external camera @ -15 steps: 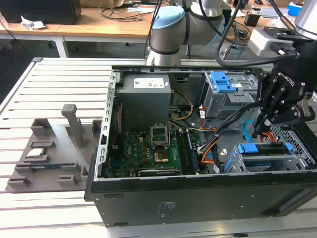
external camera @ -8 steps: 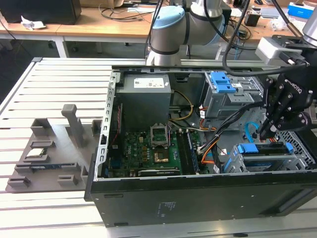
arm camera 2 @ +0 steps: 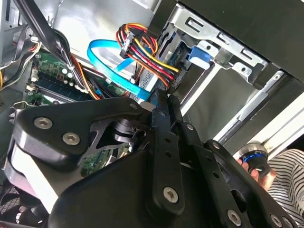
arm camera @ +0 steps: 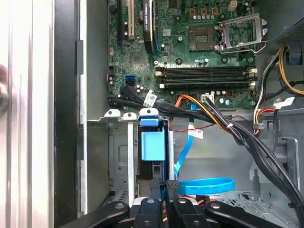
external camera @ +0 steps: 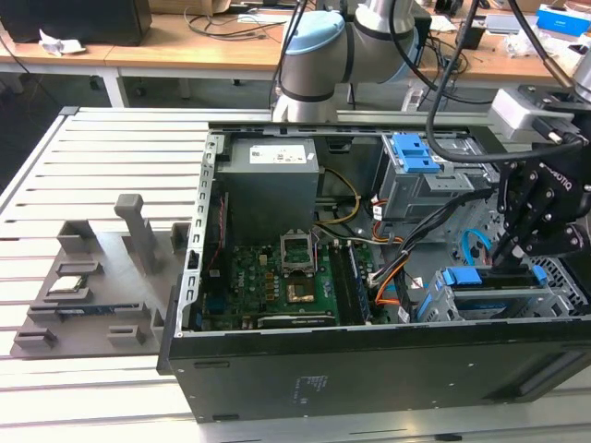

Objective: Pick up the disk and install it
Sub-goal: 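Insert the second disk wire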

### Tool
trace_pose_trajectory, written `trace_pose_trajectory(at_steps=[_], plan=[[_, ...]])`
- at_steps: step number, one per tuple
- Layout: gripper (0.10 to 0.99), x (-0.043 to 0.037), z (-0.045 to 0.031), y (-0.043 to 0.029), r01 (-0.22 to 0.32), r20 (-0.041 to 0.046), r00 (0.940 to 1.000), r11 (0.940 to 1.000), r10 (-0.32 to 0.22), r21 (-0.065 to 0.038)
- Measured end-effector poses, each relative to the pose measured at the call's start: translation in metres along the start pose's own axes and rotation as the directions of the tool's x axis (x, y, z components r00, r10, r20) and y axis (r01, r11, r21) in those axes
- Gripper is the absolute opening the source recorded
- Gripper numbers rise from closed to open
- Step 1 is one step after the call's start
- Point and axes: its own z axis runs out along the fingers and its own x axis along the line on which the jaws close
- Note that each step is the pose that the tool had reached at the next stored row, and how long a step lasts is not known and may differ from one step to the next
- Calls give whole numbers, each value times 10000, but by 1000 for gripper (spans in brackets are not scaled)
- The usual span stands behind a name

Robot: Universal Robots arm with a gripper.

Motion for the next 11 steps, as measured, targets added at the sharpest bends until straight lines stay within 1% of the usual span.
trace_pose_trajectory(at_steps=[2,7,9,10,11], plan=[[161,8,14,-17,0,0,10000,10000,0,-1],[161,21,44,-29,0,-7,10000,10000,0,0],[161,22,47,-29,2,14,10000,10000,-2,-1],[161,23,32,-28,2,25,10000,10000,-2,0],[161,25,8,-26,11,161,9999,10000,-11,-4]])
